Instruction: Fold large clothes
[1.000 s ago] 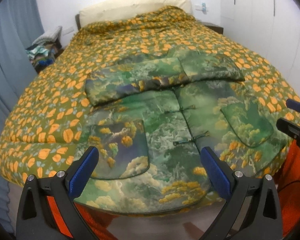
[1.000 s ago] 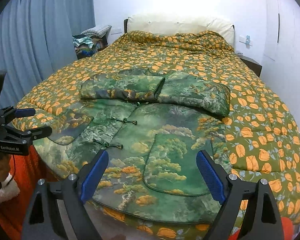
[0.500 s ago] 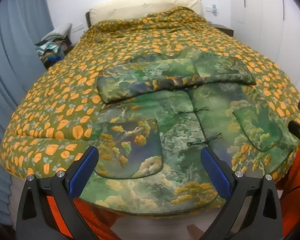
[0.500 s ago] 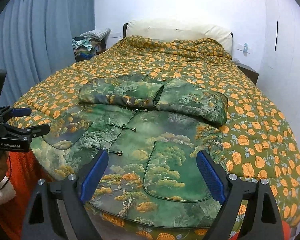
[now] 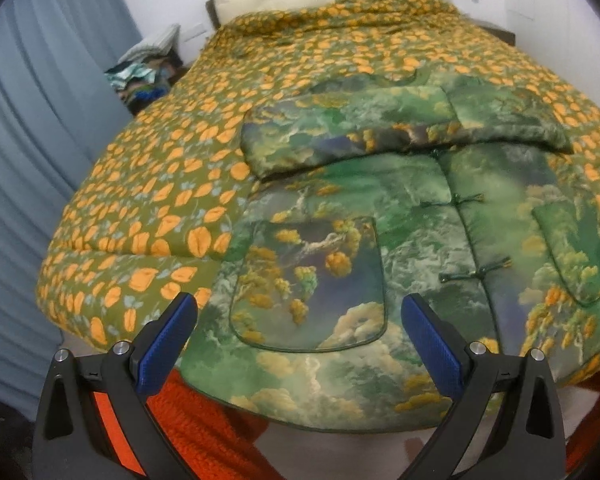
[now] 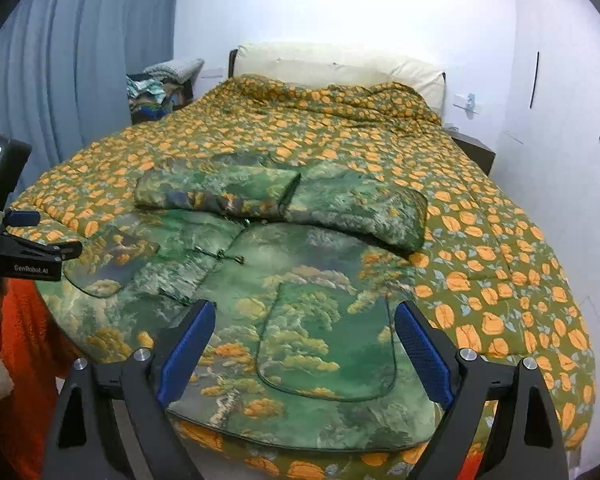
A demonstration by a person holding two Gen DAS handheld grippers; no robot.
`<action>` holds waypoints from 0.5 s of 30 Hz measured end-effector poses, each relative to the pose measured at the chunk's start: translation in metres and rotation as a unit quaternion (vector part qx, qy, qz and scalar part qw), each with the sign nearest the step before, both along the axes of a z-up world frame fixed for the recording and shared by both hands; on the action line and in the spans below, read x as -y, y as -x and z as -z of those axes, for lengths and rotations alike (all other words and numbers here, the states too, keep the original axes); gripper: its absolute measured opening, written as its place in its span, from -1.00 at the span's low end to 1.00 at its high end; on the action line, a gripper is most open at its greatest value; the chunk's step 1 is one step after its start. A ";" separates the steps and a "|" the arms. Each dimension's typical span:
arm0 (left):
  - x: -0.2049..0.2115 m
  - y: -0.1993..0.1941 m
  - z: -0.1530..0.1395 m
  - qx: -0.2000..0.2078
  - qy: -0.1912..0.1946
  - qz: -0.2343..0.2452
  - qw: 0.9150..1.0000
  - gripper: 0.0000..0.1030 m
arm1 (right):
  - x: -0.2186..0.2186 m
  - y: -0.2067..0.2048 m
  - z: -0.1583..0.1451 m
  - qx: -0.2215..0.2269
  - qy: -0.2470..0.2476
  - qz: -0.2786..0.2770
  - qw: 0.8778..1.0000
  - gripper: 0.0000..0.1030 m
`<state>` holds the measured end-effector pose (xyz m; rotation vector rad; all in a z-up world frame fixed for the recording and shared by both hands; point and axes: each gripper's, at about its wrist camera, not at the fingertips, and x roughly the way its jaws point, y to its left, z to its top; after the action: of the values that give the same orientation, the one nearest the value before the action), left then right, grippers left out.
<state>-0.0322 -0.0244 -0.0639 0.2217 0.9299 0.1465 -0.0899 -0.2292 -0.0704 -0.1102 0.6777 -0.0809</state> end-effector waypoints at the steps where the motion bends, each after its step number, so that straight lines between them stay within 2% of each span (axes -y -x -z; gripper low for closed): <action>1: 0.001 0.000 0.001 -0.002 -0.003 0.001 1.000 0.98 | 0.001 -0.001 0.001 -0.003 0.000 0.002 1.000 0.76; 15: -0.004 -0.002 0.004 -0.008 -0.003 -0.006 1.000 0.98 | -0.007 -0.007 0.006 -0.015 0.005 0.002 1.000 0.76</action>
<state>-0.0301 -0.0208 -0.0682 0.2231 0.9479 0.1583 -0.0833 -0.2224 -0.0767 -0.1192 0.7070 -0.0858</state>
